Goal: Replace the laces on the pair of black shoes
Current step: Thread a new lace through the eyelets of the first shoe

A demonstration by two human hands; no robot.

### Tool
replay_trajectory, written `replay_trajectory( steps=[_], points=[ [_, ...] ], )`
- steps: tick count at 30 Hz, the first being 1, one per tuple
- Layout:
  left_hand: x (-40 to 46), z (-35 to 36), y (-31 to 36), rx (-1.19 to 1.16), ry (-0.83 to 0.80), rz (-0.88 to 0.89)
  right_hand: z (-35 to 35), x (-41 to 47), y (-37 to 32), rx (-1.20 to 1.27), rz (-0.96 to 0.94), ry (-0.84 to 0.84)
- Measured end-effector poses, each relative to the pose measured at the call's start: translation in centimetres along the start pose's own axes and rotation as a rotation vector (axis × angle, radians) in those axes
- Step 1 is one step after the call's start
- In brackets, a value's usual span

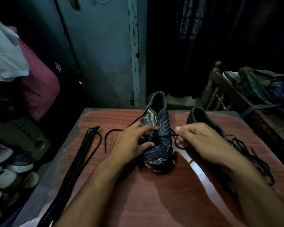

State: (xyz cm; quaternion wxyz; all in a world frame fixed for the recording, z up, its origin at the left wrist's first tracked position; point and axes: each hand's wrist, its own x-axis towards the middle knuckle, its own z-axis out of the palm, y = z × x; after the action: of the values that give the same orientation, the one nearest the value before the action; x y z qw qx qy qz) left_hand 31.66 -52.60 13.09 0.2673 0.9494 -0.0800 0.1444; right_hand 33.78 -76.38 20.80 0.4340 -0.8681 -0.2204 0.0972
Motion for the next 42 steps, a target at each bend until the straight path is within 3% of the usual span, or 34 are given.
replay_trajectory(
  steps=[4,10,14,17,20,22,25,31,36,42],
  points=[
    [-0.2,-0.2,0.3,0.027,-0.003,-0.005,-1.1,-1.7,-2.6,0.488,0.001,0.121],
    [-0.9,-0.9,0.8,0.024,-0.004,-0.010,-2.4,-3.7,-7.9,0.628,-0.131,0.141],
    [-1.2,-2.1,2.3,-0.136,0.081,0.017,-1.9,-4.7,-10.2,0.547,-0.180,0.113],
    [-1.6,-3.3,4.5,-0.582,0.155,0.080,-1.0,-4.0,-10.1,0.367,-0.187,0.059],
    [-2.1,-4.6,6.5,-0.961,0.003,0.136,-0.1,-2.7,-9.3,0.116,-0.222,0.025],
    [-2.1,-4.4,6.8,-0.986,-0.033,0.142,0.3,-2.0,-8.8,0.013,-0.224,0.009],
    [-1.7,-4.5,6.2,-1.088,0.048,0.080,0.0,-1.2,-7.7,-0.045,-0.188,0.043],
    [-1.5,-5.8,2.4,-1.108,0.138,-0.018,-1.1,-0.5,-4.5,0.155,-0.067,0.119],
    [-1.7,-5.7,1.8,-1.048,0.058,-0.017,-1.4,0.1,-2.6,0.207,-0.095,0.191],
    [-1.6,-5.4,3.7,-0.951,0.104,0.041,0.3,0.2,-3.6,-0.159,-0.280,0.193]
  ],
)
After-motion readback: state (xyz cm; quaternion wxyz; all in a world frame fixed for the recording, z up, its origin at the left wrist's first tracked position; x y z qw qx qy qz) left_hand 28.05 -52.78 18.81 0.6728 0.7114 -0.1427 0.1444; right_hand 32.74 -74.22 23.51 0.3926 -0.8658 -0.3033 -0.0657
